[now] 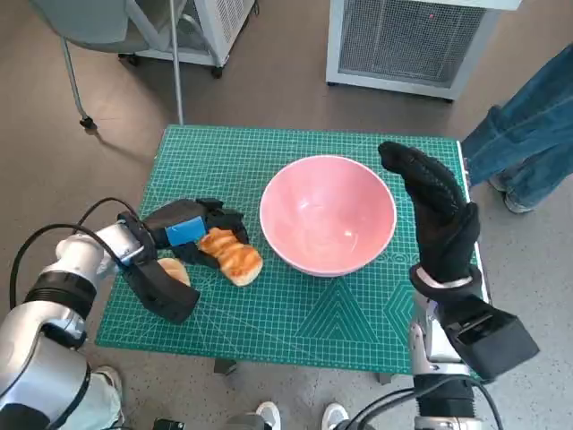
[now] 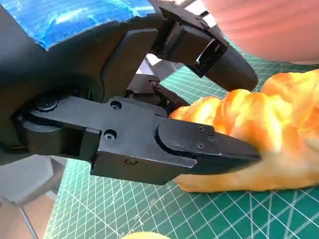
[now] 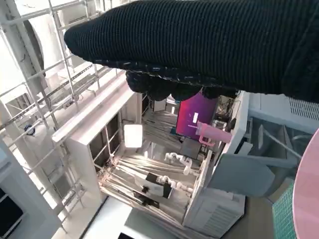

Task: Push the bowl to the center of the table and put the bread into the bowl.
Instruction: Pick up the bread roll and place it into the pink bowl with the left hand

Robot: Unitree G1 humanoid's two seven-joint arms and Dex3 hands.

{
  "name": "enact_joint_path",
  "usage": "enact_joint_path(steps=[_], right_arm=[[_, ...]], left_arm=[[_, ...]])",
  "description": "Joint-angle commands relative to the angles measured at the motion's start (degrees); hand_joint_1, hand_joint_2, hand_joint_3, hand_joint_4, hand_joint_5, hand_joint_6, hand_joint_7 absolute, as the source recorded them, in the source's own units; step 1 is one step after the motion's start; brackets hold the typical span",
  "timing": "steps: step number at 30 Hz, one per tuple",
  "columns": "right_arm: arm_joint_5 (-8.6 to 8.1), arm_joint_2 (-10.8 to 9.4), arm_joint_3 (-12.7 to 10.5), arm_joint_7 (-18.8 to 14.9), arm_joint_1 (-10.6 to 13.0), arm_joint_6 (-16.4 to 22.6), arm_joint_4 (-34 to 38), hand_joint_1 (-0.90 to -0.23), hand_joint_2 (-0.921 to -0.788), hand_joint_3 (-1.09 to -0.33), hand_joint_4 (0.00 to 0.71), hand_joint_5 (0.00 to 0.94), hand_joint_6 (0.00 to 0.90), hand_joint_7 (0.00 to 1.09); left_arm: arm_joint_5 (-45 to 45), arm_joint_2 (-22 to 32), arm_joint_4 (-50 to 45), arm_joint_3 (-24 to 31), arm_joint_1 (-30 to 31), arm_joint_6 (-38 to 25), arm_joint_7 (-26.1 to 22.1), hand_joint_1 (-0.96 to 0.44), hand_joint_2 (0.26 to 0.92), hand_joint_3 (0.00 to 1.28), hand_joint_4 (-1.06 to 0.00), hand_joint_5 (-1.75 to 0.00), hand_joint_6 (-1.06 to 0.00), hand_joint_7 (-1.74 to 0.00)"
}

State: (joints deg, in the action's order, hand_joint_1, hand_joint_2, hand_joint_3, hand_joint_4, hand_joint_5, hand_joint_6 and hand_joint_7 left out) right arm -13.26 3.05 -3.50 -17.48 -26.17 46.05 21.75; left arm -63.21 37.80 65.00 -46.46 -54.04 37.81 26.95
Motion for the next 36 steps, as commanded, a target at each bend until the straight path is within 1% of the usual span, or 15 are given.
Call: enact_joint_path(steps=[1,8,16,19,22,24,26,28,30,31,32,36], right_arm=[[-0.22,-0.28,0.01,-0.49,0.98,-0.86,0.57,-0.643,-0.921,-0.791,0.217,0.002,-0.001,0.64],[-0.34,-0.21,0.03,-0.55,1.61,-1.11,-0.38,-0.64,-0.921,-0.795,0.22,0.004,-0.001,0.64],[-0.18,-0.39,-0.01,-0.42,1.43,-1.18,-0.04,-0.64,-0.921,-0.797,0.222,0.005,-0.001,0.64],[-0.11,-0.42,0.02,-0.38,1.41,-1.23,-0.07,-0.64,-0.921,-0.796,0.222,0.005,-0.001,0.64],[-0.08,-0.42,0.01,-0.39,1.27,-1.23,0.14,-0.64,-0.921,-0.795,0.223,0.006,-0.001,0.64],[-0.06,-0.41,0.02,-0.39,1.2,-1.31,0.15,-0.641,-0.921,-0.793,0.224,0.006,-0.001,0.64],[-0.06,-0.4,0.05,-0.39,1.2,-1.43,0.03,-0.64,-0.921,-0.792,0.224,0.006,-0.001,0.64],[-0.11,-0.36,0.04,-0.42,1.2,-1.51,-0.05,-0.639,-0.921,-0.792,0.224,0.006,-0.001,0.64],[-0.13,-0.35,0.06,-0.44,1.22,-1.57,-0.13,-0.639,-0.921,-0.792,0.224,0.006,-0.001,0.64],[-0.14,-0.37,0.08,-0.46,1.17,-1.6,-0.09,-0.639,-0.921,-0.793,0.225,0.006,-0.001,0.64],[-0.21,-0.35,0.05,-0.52,1.13,-1.62,-0.04,-0.638,-0.921,-0.793,0.225,0.006,-0.001,0.64],[-0.23,-0.4,0.07,-0.58,1.01,-1.69,0.14,-0.638,-0.921,-0.793,0.225,0.006,-0.001,0.64]], left_arm=[[-1.71,-1.04,1.35,-2.16,1.25,-1.09,-1.35,0.0,0.921,0.09,-0.64,-1.15,-0.62,-1.23],[-0.55,0.49,1.12,-1.82,0.37,-0.58,-0.85,0.0,0.92,0.07,-0.67,-1.2,-0.65,-1.12],[4.76,3.13,-0.33,2.63,-1.13,2.04,-3.95,0.0,0.921,0.06,-0.68,-1.13,-0.65,-1.18],[7.38,4.95,-2.58,5.49,-1.56,3.29,-5.41,0.0,0.92,0.06,-0.69,-1.15,-0.65,-1.16],[9.99,6.73,-5.13,8.6,-1.77,4.47,-6.98,0.0,0.918,0.06,-0.69,-1.19,-0.65,-1.11],[12.78,8.3,-7.87,11.68,-1.91,5.85,-8.05,0.0,0.918,0.06,-0.69,-1.21,-0.65,-1.09],[15.22,9.6,-10.64,14.56,-1.97,6.95,-8.92,0.0,0.919,0.05,-0.71,-1.18,-0.64,-1.12],[16.34,10.13,-12.51,16.32,-1.74,7.15,-9.79,0.0,0.919,0.05,-0.71,-1.14,-0.64,-1.15],[17.17,10.64,-14.73,18.09,-1.7,7.3,-10.23,0.0,0.915,0.11,-0.65,-1.17,-0.59,-1.24],[17.64,10.9,-15.91,19.13,-2.15,7.59,-10.02,0.0,0.917,0.15,-0.6,-1.21,-0.55,-1.31],[17.96,11.01,-16.82,19.9,-2.41,7.71,-9.97,0.0,0.918,0.13,-0.62,-1.17,-0.57,-1.3],[18.18,10.39,-18.94,22.24,-4.52,7.45,-10.11,0.0,0.92,0.1,-0.65,-1.12,-0.6,-1.28]])
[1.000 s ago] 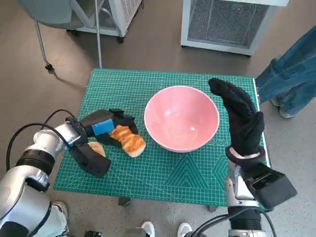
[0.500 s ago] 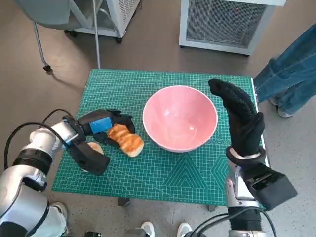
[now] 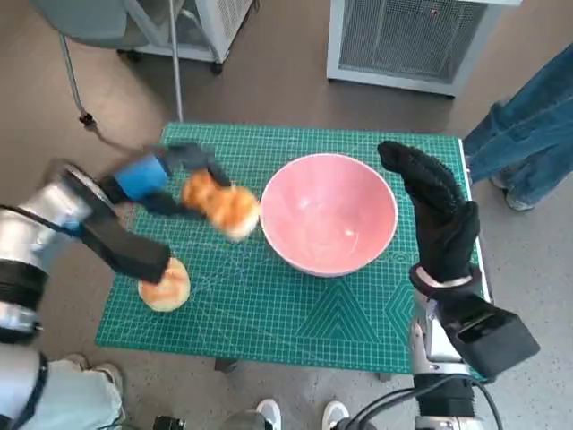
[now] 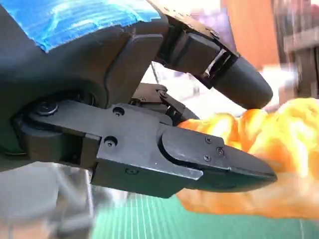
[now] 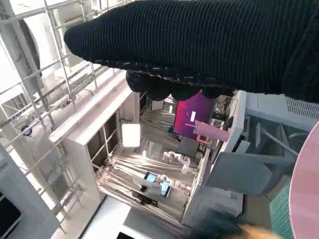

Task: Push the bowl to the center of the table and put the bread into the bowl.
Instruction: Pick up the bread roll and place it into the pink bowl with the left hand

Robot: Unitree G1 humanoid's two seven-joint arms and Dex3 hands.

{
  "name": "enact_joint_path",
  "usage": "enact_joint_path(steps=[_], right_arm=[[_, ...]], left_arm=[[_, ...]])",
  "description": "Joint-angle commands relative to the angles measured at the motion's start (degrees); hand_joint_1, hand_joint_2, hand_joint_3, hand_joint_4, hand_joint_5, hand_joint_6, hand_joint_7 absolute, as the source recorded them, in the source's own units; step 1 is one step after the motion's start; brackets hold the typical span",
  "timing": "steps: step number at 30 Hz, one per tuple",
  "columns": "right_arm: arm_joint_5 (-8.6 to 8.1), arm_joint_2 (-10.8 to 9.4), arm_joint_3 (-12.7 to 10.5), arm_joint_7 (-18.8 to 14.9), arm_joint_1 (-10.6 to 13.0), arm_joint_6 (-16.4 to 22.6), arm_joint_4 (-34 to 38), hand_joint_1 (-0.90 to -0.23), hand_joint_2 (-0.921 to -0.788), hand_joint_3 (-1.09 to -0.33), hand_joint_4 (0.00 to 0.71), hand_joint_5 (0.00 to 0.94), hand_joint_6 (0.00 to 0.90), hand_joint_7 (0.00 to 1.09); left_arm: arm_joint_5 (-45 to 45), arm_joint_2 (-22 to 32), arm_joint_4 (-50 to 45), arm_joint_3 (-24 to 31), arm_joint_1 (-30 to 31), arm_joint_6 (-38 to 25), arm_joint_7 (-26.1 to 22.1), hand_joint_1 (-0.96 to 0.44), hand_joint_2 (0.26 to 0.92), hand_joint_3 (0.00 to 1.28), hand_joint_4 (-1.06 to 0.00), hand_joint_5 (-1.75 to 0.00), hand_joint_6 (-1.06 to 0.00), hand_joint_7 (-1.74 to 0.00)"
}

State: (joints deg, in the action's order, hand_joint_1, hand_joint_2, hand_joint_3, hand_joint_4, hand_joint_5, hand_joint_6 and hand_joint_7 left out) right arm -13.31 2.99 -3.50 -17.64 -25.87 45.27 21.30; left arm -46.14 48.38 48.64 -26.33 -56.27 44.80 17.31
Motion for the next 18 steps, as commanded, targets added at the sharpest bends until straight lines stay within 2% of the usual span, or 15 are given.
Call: enact_joint_path(steps=[1,11,18], right_arm=[[-0.13,-0.39,0.1,-0.4,0.71,-0.91,0.59,-0.638,-0.921,-0.793,0.225,0.006,-0.001,0.64],[-0.26,-0.14,0.06,-0.54,1.31,-1.16,-0.37,-0.637,-0.921,-0.794,0.224,0.006,-0.001,0.65],[-0.47,0.15,-0.17,-0.5,1.94,-1.57,-1.65,-0.639,-0.921,-0.799,0.222,0.005,-0.001,0.65]], left_arm=[[1.04,-0.59,-3.29,2.57,-3.13,0.02,-0.67,0.0,0.92,0.09,-0.66,-1.12,-0.6,-1.27],[1.24,-6.82,-8.34,4.24,-7.72,-5.37,-6.04,0.0,0.92,0.1,-0.65,-1.16,-0.6,-1.25],[-1.55,-13.78,-5.76,1.08,-10.68,-6.28,-7.05,0.0,0.92,0.1,-0.65,-1.13,-0.59,-1.27]])
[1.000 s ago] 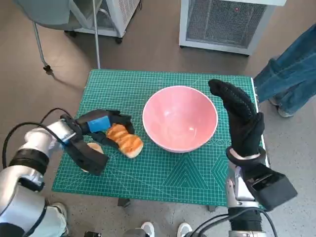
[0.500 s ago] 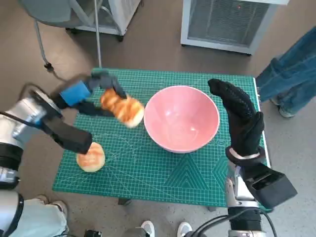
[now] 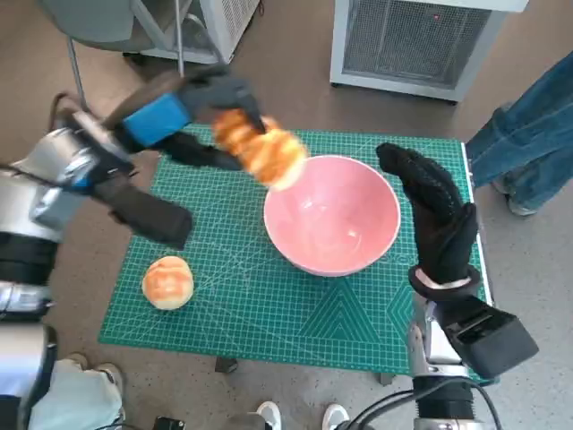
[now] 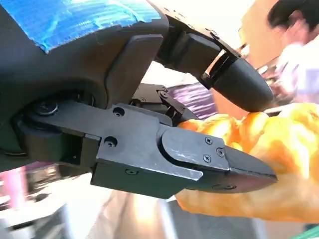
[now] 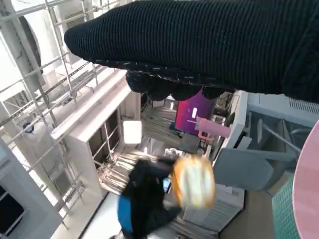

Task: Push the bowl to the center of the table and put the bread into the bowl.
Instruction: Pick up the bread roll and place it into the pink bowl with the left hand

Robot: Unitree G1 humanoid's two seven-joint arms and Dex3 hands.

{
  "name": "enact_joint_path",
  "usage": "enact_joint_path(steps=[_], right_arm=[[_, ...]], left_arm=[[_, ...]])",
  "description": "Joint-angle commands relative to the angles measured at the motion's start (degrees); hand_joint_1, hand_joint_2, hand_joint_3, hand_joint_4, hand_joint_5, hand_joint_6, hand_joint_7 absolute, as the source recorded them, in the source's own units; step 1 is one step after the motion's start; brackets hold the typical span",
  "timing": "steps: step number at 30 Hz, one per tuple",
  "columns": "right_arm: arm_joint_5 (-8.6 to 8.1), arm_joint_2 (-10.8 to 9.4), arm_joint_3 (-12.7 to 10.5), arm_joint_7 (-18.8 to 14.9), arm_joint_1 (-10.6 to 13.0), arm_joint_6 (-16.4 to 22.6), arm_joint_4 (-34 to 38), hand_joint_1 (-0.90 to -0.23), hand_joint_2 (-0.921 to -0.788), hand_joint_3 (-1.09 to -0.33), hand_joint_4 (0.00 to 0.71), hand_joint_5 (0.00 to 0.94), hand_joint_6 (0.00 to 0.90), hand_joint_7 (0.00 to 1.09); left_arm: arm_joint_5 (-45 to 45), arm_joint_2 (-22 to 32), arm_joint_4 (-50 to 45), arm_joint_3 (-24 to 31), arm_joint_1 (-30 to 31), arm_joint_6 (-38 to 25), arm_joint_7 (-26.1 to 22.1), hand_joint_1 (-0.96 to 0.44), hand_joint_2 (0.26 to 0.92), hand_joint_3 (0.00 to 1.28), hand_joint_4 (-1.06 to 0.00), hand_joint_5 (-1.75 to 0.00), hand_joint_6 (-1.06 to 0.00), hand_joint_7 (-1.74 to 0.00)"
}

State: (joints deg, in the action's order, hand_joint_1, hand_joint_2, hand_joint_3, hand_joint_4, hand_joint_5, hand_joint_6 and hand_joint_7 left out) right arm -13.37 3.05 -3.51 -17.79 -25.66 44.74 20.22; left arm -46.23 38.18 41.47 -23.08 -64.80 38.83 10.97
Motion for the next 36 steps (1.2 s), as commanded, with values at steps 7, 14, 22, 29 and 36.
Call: enact_joint_path(steps=[7,14,22,29,36], right_arm=[[-0.03,0.0,-0.22,0.06,2.64,-1.16,-1.66,-0.639,-0.921,-0.804,0.222,0.005,-0.001,0.64],[0.11,-0.09,-0.48,0.56,3.41,-1.57,-2.67,-0.639,-0.921,-0.808,0.224,0.006,-0.001,0.64],[0.84,-0.31,-0.69,1.49,4.0,-1.78,-3.68,-0.631,-0.921,-0.812,0.223,0.006,-0.001,0.64],[1.32,-0.48,-0.66,2.36,4.34,-2.0,-4.45,-0.63,-0.921,-0.817,0.222,0.005,-0.001,0.64],[2.05,-0.92,-0.46,3.0,4.15,-1.85,-4.21,-0.632,-0.921,-0.815,0.223,0.006,-0.001,0.64]], left_arm=[[-4.21,-8.04,9.34,-6.42,-5.45,1.44,-0.68,0.0,0.92,0.08,-0.67,-1.1,-0.63,-1.25],[-4.67,-11.39,16.86,-9.29,-7.02,2.19,-1.77,0.0,0.92,0.08,-0.65,-1.14,-0.64,-1.23],[0.67,-12.65,14.45,-8.0,-5.53,-5.6,-22.57,-0.03,0.853,0.04,-0.27,-0.17,-0.33,-0.23],[4.18,-10.59,7.06,-6.09,-2.91,-8.28,-31.44,-0.07,0.815,0.0,-0.15,-0.01,-0.2,-0.02],[8.67,-6.49,1.83,-2.66,0.39,-4.44,-32.92,-0.14,0.806,0.0,-0.12,0.0,-0.2,-0.01]])
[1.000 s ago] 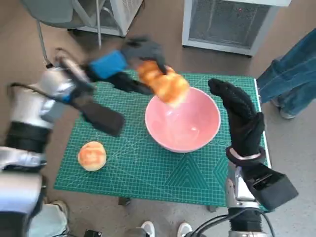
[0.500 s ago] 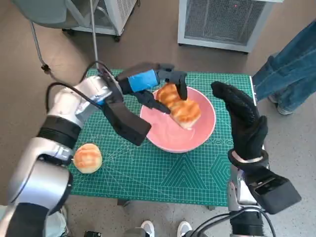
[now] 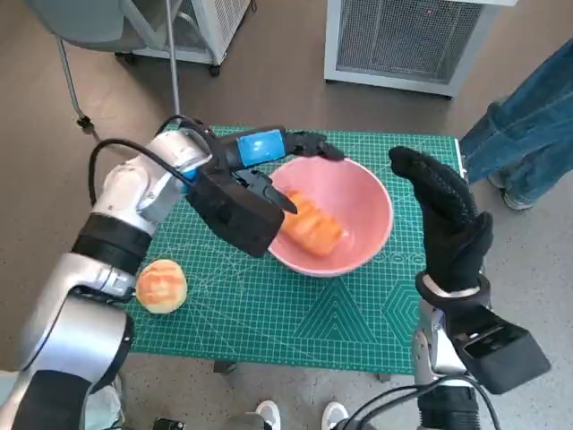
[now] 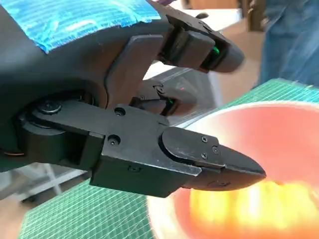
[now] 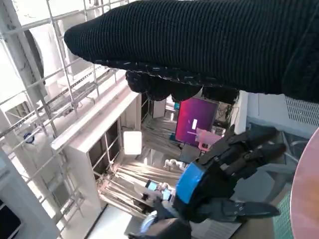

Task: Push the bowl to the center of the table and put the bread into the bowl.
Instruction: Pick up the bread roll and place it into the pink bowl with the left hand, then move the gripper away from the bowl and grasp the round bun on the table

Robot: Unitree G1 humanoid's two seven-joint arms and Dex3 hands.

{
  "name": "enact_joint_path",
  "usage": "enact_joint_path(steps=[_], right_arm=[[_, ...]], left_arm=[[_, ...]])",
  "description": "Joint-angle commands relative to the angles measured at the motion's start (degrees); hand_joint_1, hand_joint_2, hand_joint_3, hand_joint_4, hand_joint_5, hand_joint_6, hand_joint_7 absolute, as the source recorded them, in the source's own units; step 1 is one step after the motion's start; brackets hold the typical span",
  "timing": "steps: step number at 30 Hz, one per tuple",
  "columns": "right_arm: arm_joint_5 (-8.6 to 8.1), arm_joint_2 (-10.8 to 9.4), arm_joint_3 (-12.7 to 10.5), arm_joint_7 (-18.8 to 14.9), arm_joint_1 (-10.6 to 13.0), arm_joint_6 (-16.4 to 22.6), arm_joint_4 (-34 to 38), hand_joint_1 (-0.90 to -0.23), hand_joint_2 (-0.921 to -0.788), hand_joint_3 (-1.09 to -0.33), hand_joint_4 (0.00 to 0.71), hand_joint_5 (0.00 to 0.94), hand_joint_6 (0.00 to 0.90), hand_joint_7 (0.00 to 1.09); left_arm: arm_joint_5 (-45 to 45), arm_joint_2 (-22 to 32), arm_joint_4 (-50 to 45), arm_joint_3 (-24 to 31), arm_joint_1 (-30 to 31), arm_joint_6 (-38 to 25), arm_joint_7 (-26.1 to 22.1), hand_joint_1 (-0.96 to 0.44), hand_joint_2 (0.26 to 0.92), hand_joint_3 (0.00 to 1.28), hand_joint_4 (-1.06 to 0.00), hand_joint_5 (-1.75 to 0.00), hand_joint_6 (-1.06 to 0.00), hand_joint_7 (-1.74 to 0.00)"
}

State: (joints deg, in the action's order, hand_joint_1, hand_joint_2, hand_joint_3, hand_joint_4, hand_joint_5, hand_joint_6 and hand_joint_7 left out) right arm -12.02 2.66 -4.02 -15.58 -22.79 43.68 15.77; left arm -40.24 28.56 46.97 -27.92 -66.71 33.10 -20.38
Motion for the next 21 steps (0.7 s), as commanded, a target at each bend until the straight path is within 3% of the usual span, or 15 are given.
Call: enact_joint_path(steps=[1,14,21], right_arm=[[0.86,-0.63,0.11,0.89,1.34,-0.83,0.1,-0.632,-0.921,-0.814,0.224,0.007,-0.001,0.64],[0.7,-0.99,0.59,0.65,1.48,-1.54,-0.81,-0.634,-0.921,-0.81,0.225,0.008,-0.001,0.64],[-0.11,-1.11,0.78,0.19,1.1,-2.29,-0.61,-0.634,-0.921,-0.81,0.224,0.007,-0.001,0.64]], left_arm=[[3.11,3.8,-4.86,2.61,2.82,1.46,-1.91,-0.15,0.806,0.0,-0.12,0.0,-0.21,-0.01],[15.73,18.48,-21.34,14.23,13.43,4.96,-9.61,-0.22,0.809,0.0,-0.16,-0.02,-0.3,-0.05],[20.01,26.46,-26.89,20.76,21.26,5.32,-11.64,-0.15,0.813,0.0,-0.29,-0.04,-0.39,-0.08]])
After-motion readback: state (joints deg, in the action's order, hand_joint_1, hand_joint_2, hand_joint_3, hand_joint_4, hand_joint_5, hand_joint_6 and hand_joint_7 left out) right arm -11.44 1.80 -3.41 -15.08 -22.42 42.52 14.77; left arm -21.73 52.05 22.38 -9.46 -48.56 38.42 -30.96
